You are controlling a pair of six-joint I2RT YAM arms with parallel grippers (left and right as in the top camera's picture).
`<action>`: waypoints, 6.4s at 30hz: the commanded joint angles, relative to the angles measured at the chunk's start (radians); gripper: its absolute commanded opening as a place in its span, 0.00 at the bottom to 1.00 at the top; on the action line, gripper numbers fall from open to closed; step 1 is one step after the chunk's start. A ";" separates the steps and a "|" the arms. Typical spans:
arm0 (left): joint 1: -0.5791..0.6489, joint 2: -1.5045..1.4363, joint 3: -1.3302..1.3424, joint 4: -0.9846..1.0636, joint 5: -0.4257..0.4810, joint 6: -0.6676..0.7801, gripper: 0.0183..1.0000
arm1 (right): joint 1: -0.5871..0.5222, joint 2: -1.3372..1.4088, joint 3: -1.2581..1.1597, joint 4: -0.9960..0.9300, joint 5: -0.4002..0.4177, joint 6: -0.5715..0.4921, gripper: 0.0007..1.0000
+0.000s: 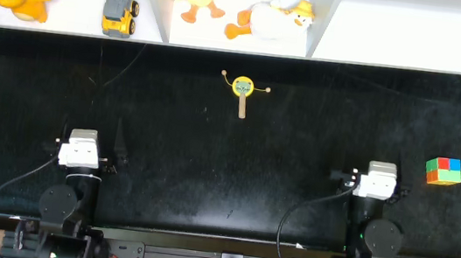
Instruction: Store Toys
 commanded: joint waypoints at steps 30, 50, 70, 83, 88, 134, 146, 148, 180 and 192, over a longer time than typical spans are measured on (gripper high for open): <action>-0.005 -0.014 -0.001 0.001 -0.019 0.016 1.00 | 0.729 1.718 1.202 -0.715 0.146 1.006 1.00; -0.005 -0.014 -0.001 0.001 -0.019 0.016 1.00 | 0.746 1.924 1.344 -0.678 0.312 1.028 0.42; -0.005 -0.014 -0.001 0.001 -0.019 0.015 1.00 | 0.556 1.376 1.108 -0.894 0.311 1.028 0.04; -0.005 -0.014 -0.001 0.001 -0.019 0.015 1.00 | 0.113 1.075 0.943 -0.847 0.099 0.415 0.04; -0.005 -0.014 -0.001 0.001 -0.019 0.016 1.00 | 0.025 1.201 0.979 -0.754 0.047 0.267 0.04; -0.005 -0.014 -0.001 0.001 -0.019 0.016 1.00 | 0.112 1.625 1.477 -0.844 0.134 0.121 0.96; -0.005 -0.014 -0.001 0.001 -0.019 0.016 1.00 | 0.036 1.122 1.129 -1.025 0.180 0.146 1.00; -0.005 -0.014 -0.001 0.001 -0.019 0.015 1.00 | 0.032 1.027 1.084 -1.026 0.180 0.146 1.00; -0.005 -0.014 -0.001 0.001 -0.019 0.016 1.00 | -0.664 1.270 1.045 -0.872 -0.095 -0.273 1.00; -0.005 -0.014 -0.001 0.001 -0.019 0.015 1.00 | -0.731 1.463 1.045 -0.695 -0.202 -0.422 0.99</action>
